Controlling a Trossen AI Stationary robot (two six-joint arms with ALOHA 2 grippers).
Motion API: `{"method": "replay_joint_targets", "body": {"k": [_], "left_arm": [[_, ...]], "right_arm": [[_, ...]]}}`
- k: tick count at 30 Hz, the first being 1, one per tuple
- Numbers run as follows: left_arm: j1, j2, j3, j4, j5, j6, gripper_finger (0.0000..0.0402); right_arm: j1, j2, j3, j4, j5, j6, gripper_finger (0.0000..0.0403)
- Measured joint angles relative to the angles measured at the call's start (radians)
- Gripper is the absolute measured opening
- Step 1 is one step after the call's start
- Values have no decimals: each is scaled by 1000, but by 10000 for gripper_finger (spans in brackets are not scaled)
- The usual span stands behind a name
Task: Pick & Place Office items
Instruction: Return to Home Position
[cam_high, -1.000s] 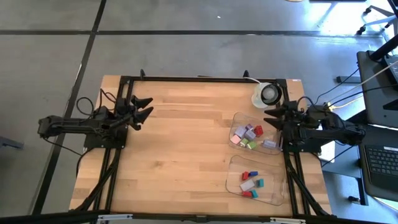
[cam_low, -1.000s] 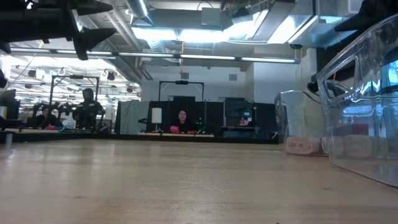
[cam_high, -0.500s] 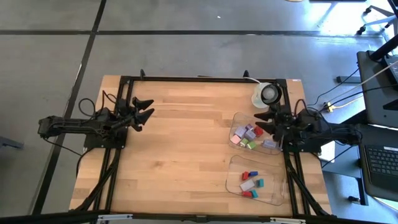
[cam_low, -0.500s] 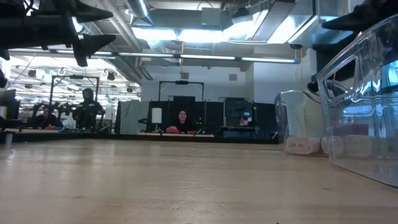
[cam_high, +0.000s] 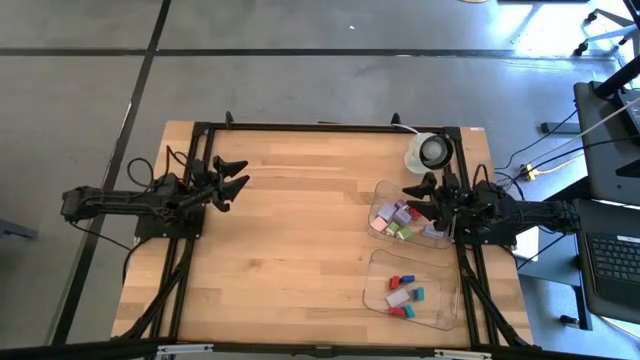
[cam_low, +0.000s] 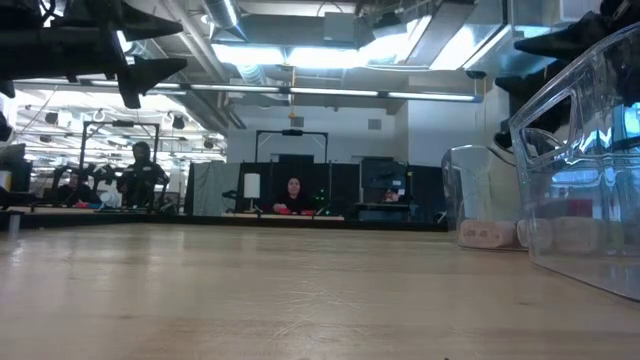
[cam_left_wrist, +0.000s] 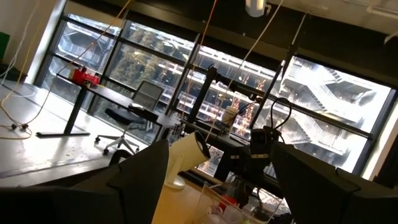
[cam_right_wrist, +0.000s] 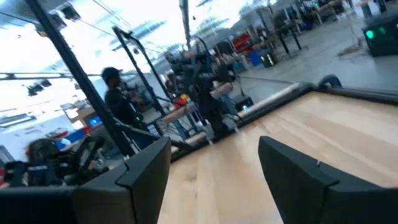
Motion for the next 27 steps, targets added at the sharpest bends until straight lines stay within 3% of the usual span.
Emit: {"method": "replay_joint_targets", "body": {"k": [3, 11, 27], "left_arm": [[0, 0, 0, 0, 0, 0, 280], [0, 0, 0, 0, 0, 0, 282], [0, 0, 0, 0, 0, 0, 281]], "right_arm": [[0, 0, 0, -23, 29, 9, 247], [-1, 0, 0, -93, 294, -34, 247], [-1, 0, 0, -93, 307, -45, 247]]}}
